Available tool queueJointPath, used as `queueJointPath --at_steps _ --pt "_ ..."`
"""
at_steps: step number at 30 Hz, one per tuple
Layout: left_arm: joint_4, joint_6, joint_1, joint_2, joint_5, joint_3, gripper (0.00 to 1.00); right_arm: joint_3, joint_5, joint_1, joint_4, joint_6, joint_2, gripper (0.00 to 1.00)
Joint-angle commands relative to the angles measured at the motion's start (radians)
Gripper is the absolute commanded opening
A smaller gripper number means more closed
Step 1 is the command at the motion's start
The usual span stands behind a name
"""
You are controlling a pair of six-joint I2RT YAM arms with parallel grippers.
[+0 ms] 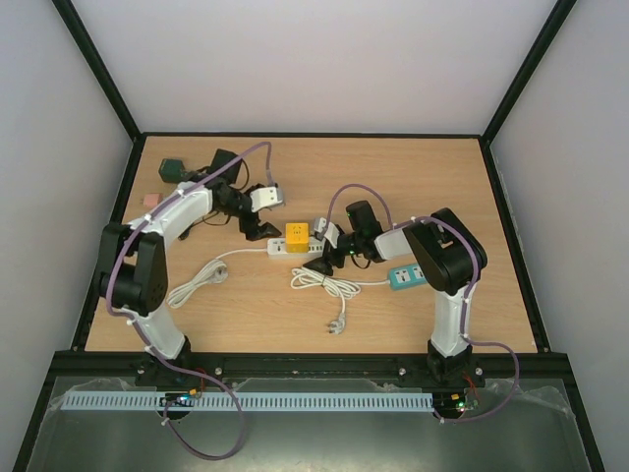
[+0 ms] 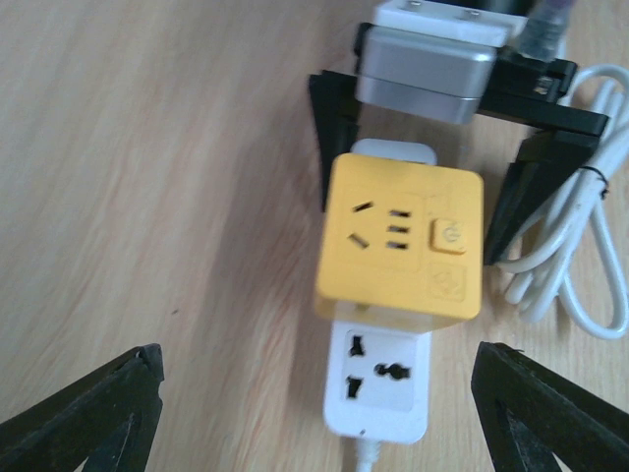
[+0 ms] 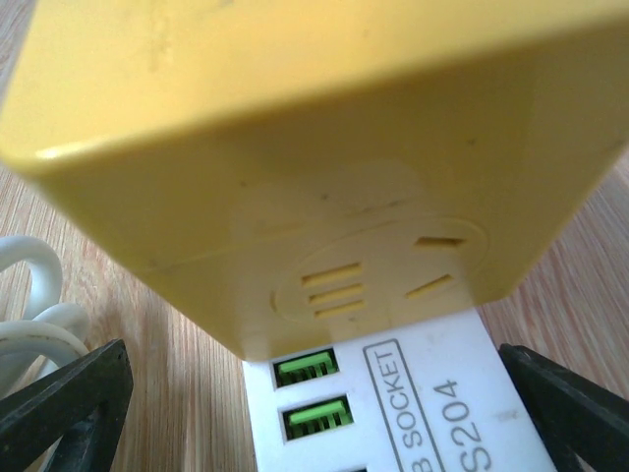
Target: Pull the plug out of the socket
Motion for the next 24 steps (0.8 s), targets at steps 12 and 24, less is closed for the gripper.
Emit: queueJointPath --at_steps 12,24 --pt "-0.041 0.088 -0.171 0.169 -0.04 0.056 0.94 -0.028 -0.037 -0.02 0.057 0.029 -0.016 0.99" --pt "-0.035 0.109 -0.175 0.155 -0.094 0.019 0.56 -0.04 -0.049 -0.021 0.097 0.063 -0.033 0.98"
